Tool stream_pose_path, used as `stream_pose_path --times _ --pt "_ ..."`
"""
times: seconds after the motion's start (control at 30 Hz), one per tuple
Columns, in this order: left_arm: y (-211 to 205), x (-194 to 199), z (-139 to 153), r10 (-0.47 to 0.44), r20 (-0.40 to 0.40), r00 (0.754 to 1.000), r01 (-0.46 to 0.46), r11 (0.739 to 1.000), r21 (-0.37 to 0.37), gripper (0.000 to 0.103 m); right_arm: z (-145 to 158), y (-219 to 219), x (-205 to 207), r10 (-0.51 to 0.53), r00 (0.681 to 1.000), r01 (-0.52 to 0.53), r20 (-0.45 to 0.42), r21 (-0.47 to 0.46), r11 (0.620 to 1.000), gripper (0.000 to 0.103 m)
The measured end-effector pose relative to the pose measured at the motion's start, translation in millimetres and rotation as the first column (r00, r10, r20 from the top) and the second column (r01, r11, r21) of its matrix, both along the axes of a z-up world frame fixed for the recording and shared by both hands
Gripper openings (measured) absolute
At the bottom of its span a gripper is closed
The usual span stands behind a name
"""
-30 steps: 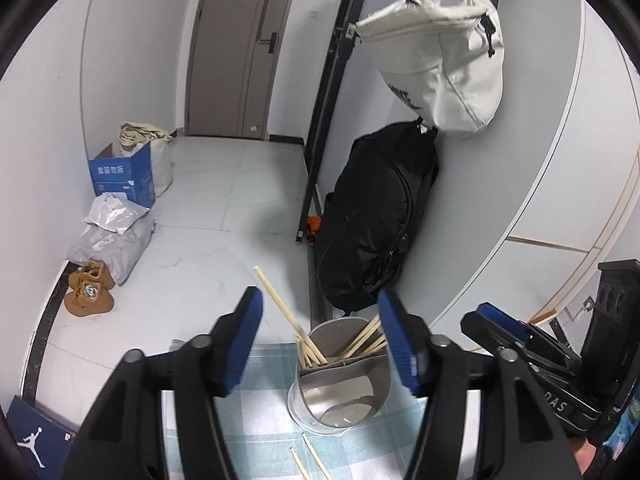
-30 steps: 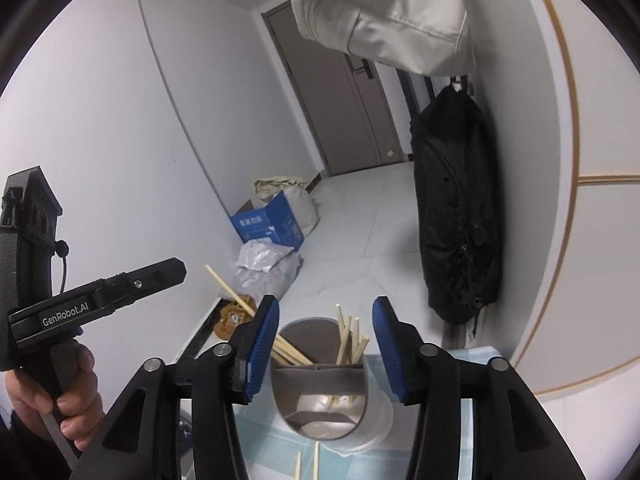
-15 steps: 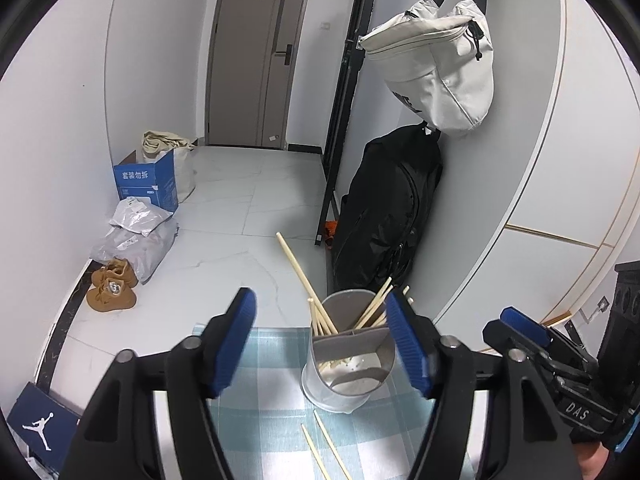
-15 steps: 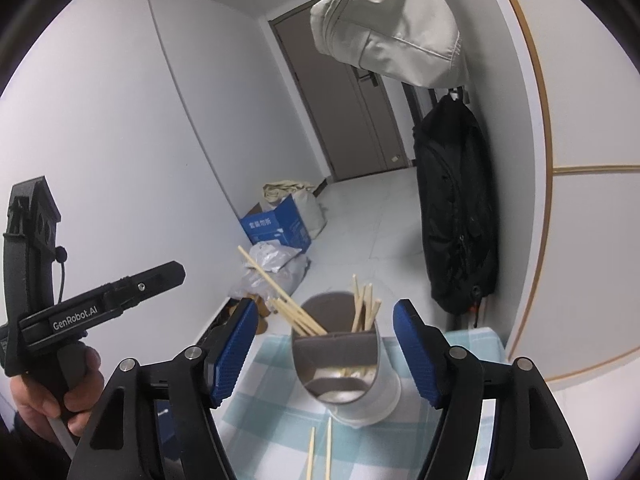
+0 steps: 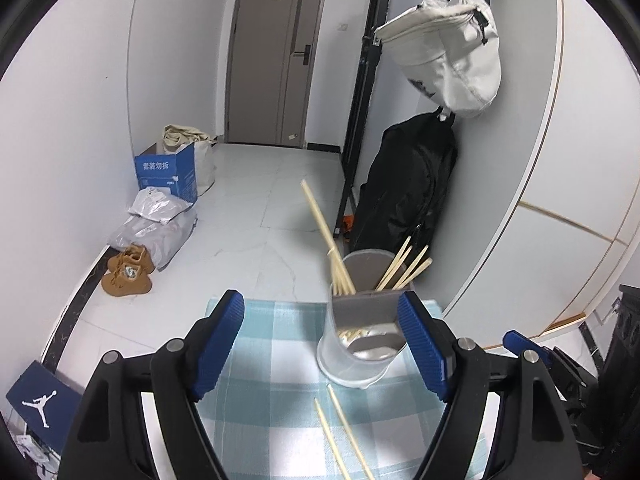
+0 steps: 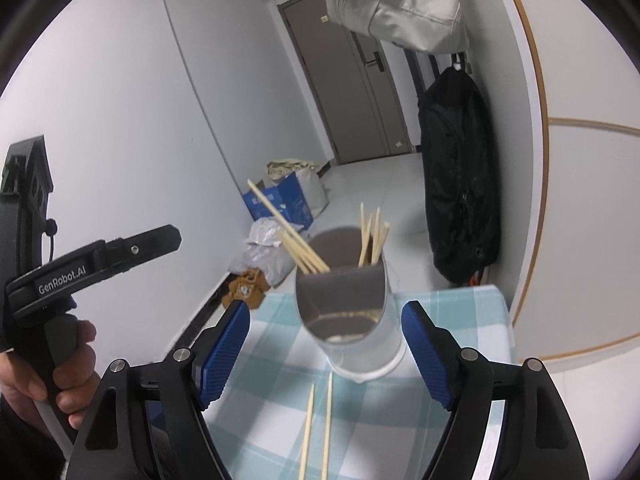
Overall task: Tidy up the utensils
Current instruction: 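Withdraw both open grippers from the holder toward the last chopsticks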
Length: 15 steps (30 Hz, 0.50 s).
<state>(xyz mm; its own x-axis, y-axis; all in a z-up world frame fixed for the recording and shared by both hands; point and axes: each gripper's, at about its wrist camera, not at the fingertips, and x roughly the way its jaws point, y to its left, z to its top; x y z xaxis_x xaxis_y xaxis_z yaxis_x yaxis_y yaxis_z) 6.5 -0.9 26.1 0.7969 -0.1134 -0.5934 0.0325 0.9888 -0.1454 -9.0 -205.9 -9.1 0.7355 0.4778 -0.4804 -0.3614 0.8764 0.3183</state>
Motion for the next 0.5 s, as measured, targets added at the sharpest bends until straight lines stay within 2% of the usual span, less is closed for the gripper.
stream_pose_path --times 0.13,0.5 --pt "2.0 -5.3 -14.9 0.01 -0.013 1.0 -0.01 1.0 0.006 0.076 -15.9 4.8 -7.7 0.007 1.0 -0.007 -0.004 -0.011 1.0 0.083" --pt "10.6 -6.4 -56.4 0.039 -0.062 0.997 -0.039 0.999 -0.001 0.076 -53.2 14.0 -12.5 0.023 0.998 -0.028 -0.064 -0.076 0.997 0.083"
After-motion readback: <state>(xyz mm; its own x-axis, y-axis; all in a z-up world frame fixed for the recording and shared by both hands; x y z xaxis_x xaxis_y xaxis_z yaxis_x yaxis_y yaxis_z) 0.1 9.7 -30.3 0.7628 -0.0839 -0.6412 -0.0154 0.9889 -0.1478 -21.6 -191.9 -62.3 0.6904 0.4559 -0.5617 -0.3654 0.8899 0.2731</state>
